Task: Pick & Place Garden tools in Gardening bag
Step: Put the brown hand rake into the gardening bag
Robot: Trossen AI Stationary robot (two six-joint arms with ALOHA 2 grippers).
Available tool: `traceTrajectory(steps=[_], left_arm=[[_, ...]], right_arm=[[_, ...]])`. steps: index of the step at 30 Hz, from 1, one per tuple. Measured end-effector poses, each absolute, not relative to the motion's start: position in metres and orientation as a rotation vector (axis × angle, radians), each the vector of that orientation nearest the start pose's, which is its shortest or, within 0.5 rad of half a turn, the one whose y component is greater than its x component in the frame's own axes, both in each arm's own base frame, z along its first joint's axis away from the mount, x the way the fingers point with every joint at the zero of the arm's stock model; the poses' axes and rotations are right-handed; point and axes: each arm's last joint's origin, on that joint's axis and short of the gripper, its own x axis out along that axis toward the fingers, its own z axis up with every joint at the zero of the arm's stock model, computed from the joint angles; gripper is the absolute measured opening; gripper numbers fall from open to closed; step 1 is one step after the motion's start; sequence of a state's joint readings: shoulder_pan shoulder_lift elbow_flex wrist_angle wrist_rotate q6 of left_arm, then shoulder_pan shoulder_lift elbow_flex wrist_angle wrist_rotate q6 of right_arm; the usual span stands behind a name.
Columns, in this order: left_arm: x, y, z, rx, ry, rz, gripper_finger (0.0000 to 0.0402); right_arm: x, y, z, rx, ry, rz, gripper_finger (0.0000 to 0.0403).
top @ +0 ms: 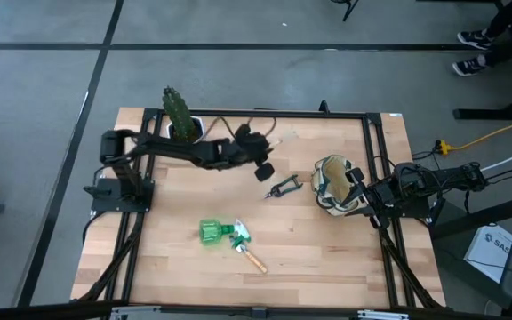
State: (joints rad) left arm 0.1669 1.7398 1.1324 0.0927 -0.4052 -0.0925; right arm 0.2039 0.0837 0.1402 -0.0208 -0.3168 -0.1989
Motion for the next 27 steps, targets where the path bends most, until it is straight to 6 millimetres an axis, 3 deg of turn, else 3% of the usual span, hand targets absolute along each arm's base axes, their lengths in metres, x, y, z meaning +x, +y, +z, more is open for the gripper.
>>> traceTrajectory(steps=[6,11,27], left_arm=[[0.357,0.071,0.272,0.022,0.375,0.555,0.0063],[0.347,0.068,0.294,0.028,0.314,0.495,0.0063],[0.344,0.072,0.305,0.075,0.256,0.469,0.0063]], right_arm=[[0.089,0.028,0.207,-0.199,-0.132,0.51,0.0137],[0.089,0.028,0.213,-0.202,-0.192,0.503,0.0137],[0.087,0.025,0.227,-0.171,-0.326,0.429,0.0137]])
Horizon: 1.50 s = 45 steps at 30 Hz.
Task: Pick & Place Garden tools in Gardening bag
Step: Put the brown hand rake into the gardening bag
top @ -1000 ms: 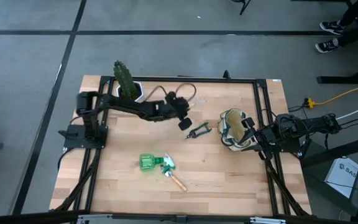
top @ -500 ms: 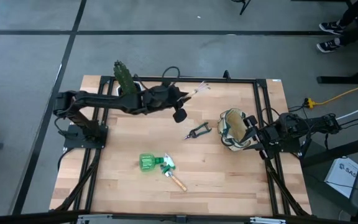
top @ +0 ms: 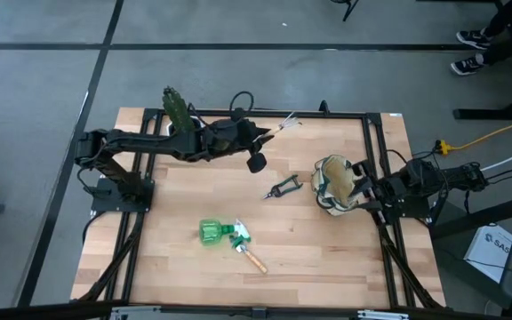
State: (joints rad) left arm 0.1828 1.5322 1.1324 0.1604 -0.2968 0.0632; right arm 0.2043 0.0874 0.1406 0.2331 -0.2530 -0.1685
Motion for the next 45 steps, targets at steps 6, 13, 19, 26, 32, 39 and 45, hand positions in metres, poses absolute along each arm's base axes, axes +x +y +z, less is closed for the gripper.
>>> traceTrajectory(steps=[6,13,19,26,32,39,45], left_arm=[[0.343,0.084,0.309,0.06,0.209,0.404,0.0063],[0.343,0.091,0.315,0.052,0.135,0.343,0.0063],[0.345,0.086,0.317,0.037,0.112,0.296,0.0063],[0.349,0.068,0.318,0.049,0.098,0.264,0.0063],[0.351,0.05,0.321,0.111,0.078,0.312,0.0063],[0.346,0.036,0.331,0.174,0.068,0.385,0.0063],[0.338,0.029,0.342,0.194,0.037,0.39,0.0063]], right_arm=[[0.1,0.016,0.223,-0.03,-0.229,0.052,0.0137],[0.117,0.017,0.231,-0.033,-0.265,-0.01,0.0137],[0.145,0.011,0.253,-0.04,-0.16,-0.098,0.0137],[0.187,0.003,0.282,-0.053,-0.099,-0.163,0.0137],[0.216,-0.004,0.299,-0.056,-0.09,-0.205,0.0137],[0.237,-0.008,0.302,-0.059,-0.072,-0.224,0.0137],[0.244,-0.008,0.304,-0.053,-0.128,-0.227,0.0137]])
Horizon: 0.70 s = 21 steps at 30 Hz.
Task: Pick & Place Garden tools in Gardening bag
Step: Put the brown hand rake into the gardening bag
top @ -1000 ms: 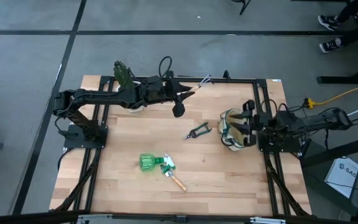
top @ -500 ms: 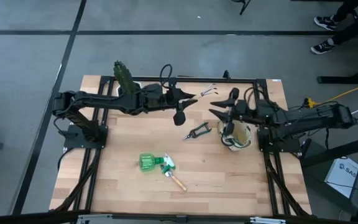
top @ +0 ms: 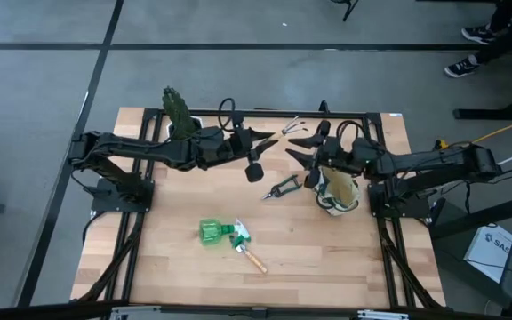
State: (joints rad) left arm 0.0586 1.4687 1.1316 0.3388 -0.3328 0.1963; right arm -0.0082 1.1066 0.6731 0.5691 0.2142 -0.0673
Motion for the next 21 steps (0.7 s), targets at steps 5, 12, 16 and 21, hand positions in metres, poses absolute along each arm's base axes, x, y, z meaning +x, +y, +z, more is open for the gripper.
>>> traceTrajectory(steps=[5,12,16,21], left_arm=[[0.3387,0.0255,0.3412,0.19,0.039,0.356,0.0063],[0.3405,0.0218,0.3401,0.168,0.029,0.254,0.0063],[0.3406,0.0213,0.3397,0.16,0.031,0.244,0.0063],[0.3466,0.0212,0.333,0.136,0.038,0.184,0.0063]], right_arm=[[0.2444,-0.0082,0.3107,-0.045,-0.206,-0.227,0.0137],[0.2442,-0.0085,0.3116,-0.046,-0.216,-0.219,0.0137],[0.2446,-0.0069,0.3116,-0.053,-0.218,-0.155,0.0137],[0.2482,-0.006,0.3094,-0.056,-0.223,-0.126,0.0137]])
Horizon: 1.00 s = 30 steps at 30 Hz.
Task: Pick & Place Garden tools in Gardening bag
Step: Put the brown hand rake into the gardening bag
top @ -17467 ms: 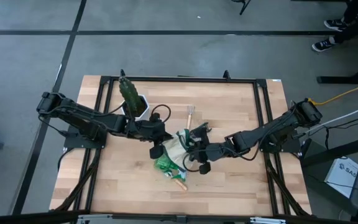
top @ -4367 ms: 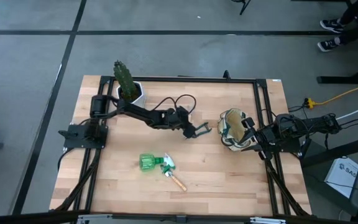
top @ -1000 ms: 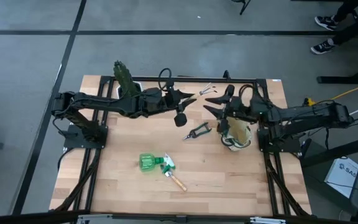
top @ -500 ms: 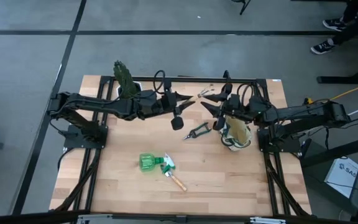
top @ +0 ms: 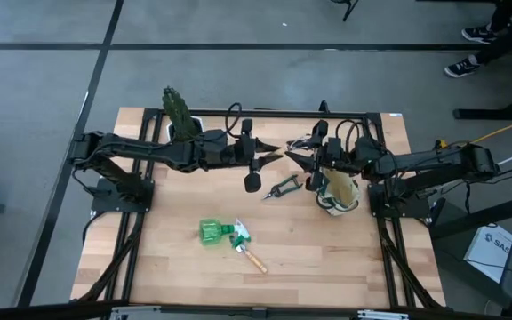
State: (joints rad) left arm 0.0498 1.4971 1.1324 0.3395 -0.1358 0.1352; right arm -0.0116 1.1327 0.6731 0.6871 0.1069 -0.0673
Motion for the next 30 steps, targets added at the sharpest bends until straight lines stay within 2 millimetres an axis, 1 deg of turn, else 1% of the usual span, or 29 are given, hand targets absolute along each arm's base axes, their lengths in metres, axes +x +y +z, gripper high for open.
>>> traceTrajectory(steps=[4,9,17,21,25,27,30], left_arm=[[0.352,0.023,0.324,0.135,0.067,0.184,0.0063],[0.353,0.023,0.324,0.135,0.065,0.189,0.0063],[0.352,0.024,0.322,0.138,0.084,0.224,0.0073],[0.352,0.025,0.322,0.138,0.091,0.236,0.0068],[0.352,0.025,0.322,0.139,0.096,0.254,0.0071],[0.352,0.025,0.321,0.14,0.099,0.27,0.0074],[0.352,0.026,0.321,0.146,0.103,0.279,0.0076]], right_arm=[[0.255,-0.005,0.306,-0.06,-0.25,-0.091,0.0137],[0.26,-0.006,0.3,-0.091,-0.214,-0.094,0.0137],[0.26,-0.006,0.299,-0.125,-0.209,-0.099,0.0137],[0.26,-0.007,0.299,-0.115,-0.207,-0.141,0.0137],[0.26,-0.008,0.299,-0.107,-0.204,-0.182,0.0136],[0.26,-0.009,0.298,-0.108,-0.192,-0.184,0.0129],[0.261,-0.01,0.296,-0.104,-0.17,-0.185,0.0101]])
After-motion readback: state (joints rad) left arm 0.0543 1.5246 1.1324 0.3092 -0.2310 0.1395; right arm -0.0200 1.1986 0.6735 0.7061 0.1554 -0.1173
